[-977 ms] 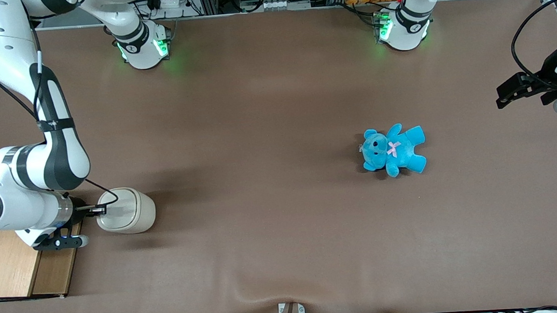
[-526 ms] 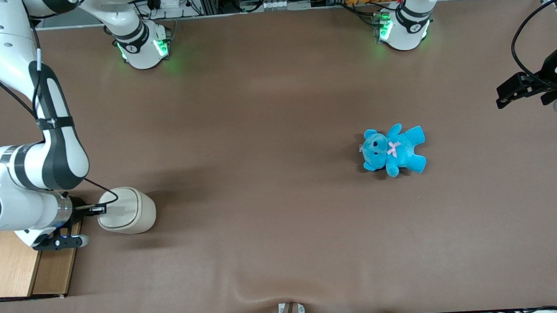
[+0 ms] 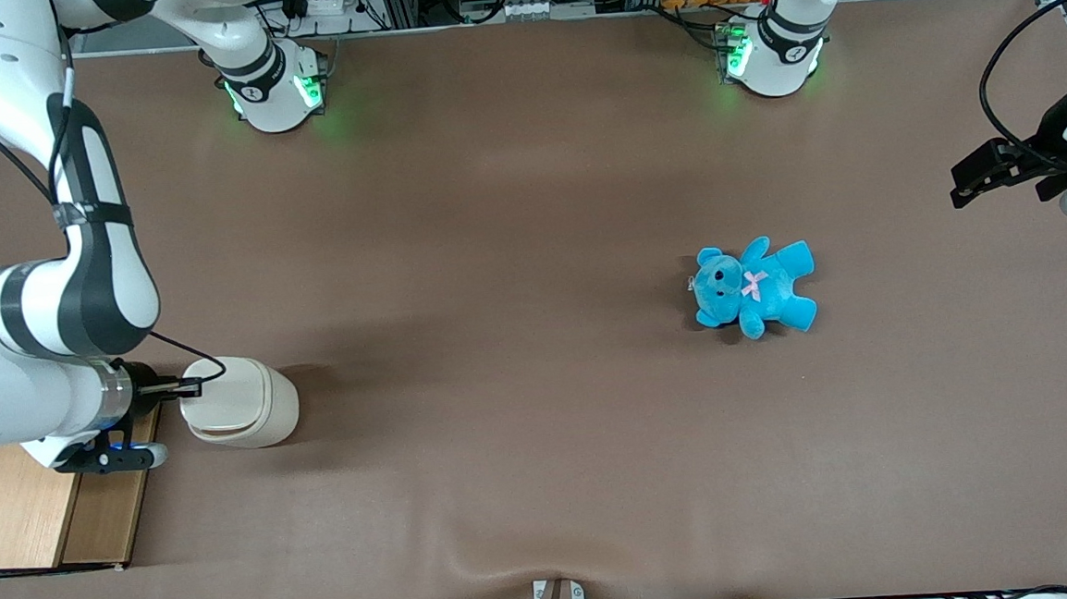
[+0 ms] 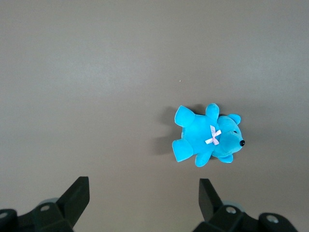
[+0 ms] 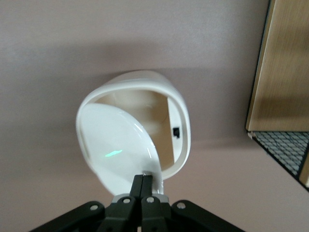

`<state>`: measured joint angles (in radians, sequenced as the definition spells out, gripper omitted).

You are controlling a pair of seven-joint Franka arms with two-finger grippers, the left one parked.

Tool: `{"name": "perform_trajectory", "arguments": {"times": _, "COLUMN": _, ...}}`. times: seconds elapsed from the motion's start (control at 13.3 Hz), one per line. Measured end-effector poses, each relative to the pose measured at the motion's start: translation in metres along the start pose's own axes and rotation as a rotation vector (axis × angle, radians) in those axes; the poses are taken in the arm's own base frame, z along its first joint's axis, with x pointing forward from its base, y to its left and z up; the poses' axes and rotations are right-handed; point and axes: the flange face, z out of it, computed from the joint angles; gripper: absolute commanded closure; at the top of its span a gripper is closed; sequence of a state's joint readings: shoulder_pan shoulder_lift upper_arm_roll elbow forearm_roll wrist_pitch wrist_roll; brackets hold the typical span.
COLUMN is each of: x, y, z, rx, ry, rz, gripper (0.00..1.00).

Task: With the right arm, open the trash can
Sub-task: 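Lift the right gripper upward, flipping the lid open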

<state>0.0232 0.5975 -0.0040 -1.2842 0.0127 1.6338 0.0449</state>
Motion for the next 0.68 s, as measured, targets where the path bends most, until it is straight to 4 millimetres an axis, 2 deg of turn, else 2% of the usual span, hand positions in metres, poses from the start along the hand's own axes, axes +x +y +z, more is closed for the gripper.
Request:
{"name": "perform_trajectory", "arguments": {"times": 0.15, "x": -0.006, "y": -0.01, "z": -0.015, "rx": 0.001, "ry": -0.016, "rz": -0.008, "gripper": 1.0}}
{"name": "perform_trajectory", "arguments": {"times": 0.3, "x": -0.013, "y": -0.019, "z": -0.025, "rx": 0.004, "ry": -0.039, "rz": -0.02, "gripper": 0.73}}
{"name": "perform_trajectory", "arguments": {"times": 0.38, "x": -0.016, "y": -0.021, "z": -0.031, "rx": 0.005, "ry": -0.049, "rz": -0.024, "gripper": 0.54}}
{"name": "perform_trajectory", "arguments": {"times": 0.45, "x": -0.019, "y": -0.022, "z": -0.038, "rx": 0.005, "ry": -0.057, "rz": -0.025, "gripper": 0.39}}
{"name": "perform_trajectory", "arguments": {"times": 0.6, "x": -0.024, "y": -0.022, "z": -0.05, "rx": 0.005, "ry": -0.062, "rz": -0.026, "gripper": 0.0}}
{"name": "perform_trajectory", "arguments": {"times": 0.68, "x": -0.026, "y": -0.022, "z": -0.056, "rx": 0.006, "ry": -0.053, "rz": -0.026, "gripper": 0.0}}
